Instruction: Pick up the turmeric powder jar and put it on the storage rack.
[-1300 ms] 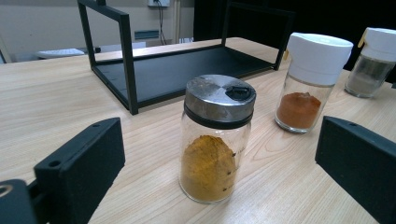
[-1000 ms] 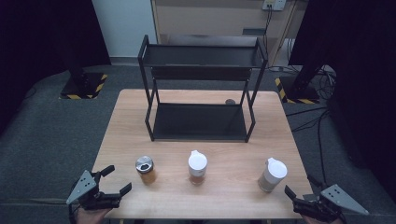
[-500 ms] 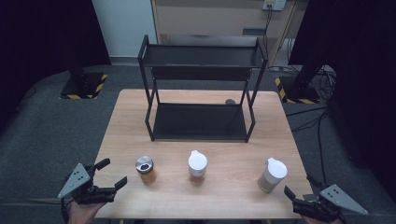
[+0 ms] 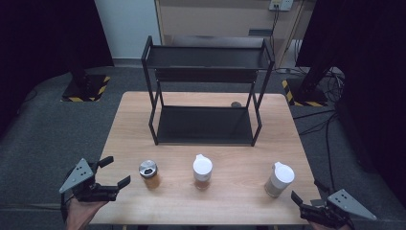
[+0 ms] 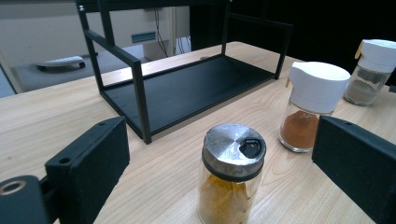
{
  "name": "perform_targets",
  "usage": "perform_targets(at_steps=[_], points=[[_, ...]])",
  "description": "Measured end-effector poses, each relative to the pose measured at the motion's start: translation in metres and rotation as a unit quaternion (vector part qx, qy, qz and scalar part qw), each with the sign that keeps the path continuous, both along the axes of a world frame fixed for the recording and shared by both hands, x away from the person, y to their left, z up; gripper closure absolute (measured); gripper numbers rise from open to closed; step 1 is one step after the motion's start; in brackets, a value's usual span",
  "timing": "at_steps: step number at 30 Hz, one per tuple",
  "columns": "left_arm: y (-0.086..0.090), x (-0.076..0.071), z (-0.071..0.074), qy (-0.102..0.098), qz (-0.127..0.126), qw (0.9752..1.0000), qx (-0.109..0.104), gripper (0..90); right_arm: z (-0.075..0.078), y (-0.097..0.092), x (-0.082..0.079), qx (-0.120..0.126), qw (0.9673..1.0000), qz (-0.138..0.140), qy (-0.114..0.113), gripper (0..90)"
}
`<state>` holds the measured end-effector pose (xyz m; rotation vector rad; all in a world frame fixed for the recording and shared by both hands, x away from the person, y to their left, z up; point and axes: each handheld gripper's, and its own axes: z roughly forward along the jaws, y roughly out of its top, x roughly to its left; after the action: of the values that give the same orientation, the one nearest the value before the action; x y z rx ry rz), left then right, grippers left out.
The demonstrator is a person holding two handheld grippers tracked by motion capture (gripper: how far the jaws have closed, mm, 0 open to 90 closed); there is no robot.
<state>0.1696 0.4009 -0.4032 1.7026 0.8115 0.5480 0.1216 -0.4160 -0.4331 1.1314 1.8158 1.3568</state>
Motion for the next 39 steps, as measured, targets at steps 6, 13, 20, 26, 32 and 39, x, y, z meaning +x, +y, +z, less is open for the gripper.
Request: perform_targets(at_steps=[6,13,20,26,32,39], points=[[-0.004,0.016,0.007,0.014,-0.022,0.9995,0.018,3.6,0.000,0.000,0.000,-0.001,1.0000,0.001,0.000,4.1],[-0.009,0.036,0.007,0.035,-0.042,0.9981,0.029,3.7,0.000,0.000,-0.001,-0.001,1.0000,0.001,-0.001,4.1],[-0.014,0.049,0.003,0.050,-0.057,0.9965,0.035,3.8,0.000,0.000,-0.001,-0.002,1.0000,0.002,-0.001,4.1],[-0.020,0.057,-0.003,0.059,-0.065,0.9953,0.040,3.8,0.000,0.001,-0.001,-0.003,1.0000,0.001,-0.001,4.1],[-0.024,0.066,-0.010,0.068,-0.070,0.9945,0.038,4.0,0.001,0.001,-0.001,-0.003,1.0000,0.002,-0.002,4.1],[-0.027,0.073,-0.021,0.080,-0.073,0.9937,0.028,4.3,0.001,0.001,-0.001,-0.005,1.0000,0.002,-0.001,4.2]])
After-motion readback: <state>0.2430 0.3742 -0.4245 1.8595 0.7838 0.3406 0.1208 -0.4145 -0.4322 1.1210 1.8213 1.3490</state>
